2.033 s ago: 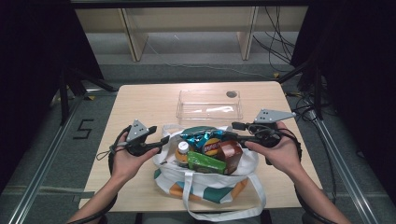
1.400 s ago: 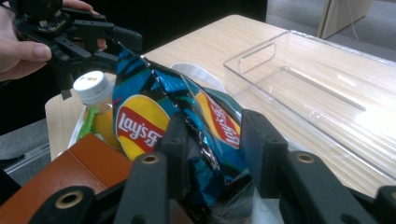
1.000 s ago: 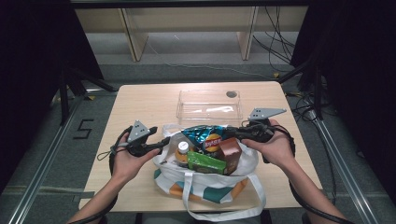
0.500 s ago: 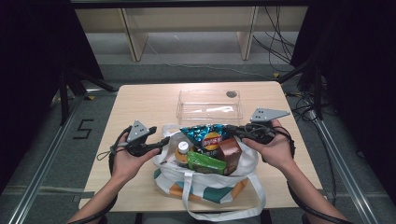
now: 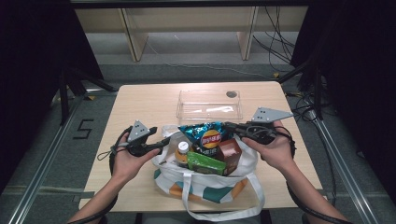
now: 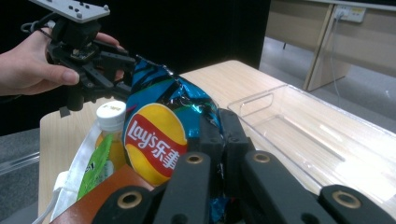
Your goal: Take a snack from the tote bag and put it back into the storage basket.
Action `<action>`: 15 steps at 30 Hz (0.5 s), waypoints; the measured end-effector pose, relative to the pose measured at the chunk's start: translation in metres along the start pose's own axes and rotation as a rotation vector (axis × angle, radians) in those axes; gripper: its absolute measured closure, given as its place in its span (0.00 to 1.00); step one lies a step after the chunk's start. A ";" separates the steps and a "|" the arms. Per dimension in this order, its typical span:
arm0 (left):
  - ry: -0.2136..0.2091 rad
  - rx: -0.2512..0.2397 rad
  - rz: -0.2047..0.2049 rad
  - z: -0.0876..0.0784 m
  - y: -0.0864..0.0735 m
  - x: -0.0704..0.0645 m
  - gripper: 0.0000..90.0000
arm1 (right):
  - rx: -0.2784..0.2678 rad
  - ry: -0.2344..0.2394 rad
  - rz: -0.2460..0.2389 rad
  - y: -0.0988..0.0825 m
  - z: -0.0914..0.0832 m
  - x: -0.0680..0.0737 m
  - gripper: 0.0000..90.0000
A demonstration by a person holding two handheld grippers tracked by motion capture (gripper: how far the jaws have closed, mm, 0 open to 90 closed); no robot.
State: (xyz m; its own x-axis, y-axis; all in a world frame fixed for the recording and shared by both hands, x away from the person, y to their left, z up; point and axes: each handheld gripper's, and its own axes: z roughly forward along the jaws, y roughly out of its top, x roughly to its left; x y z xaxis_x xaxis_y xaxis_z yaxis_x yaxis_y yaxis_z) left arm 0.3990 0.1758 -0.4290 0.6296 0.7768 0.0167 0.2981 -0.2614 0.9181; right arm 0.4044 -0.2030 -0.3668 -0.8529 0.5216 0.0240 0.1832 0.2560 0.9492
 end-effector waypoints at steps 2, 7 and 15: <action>0.000 0.000 -0.002 0.000 0.000 0.000 0.37 | 0.000 0.008 0.013 0.000 -0.001 0.000 1.00; 0.007 0.004 -0.001 0.000 0.000 0.000 0.37 | -0.047 -0.001 0.014 0.003 -0.005 -0.001 1.00; 0.009 -0.002 -0.002 -0.001 0.001 0.001 0.37 | -0.093 -0.017 0.019 0.010 -0.010 0.001 1.00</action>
State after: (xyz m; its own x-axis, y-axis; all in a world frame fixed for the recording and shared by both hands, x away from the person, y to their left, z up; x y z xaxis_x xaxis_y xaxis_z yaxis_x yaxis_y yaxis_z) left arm 0.3989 0.1766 -0.4281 0.6227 0.7822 0.0188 0.2975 -0.2590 0.9189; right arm 0.4006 -0.2082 -0.3546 -0.8411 0.5396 0.0375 0.1524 0.1698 0.9736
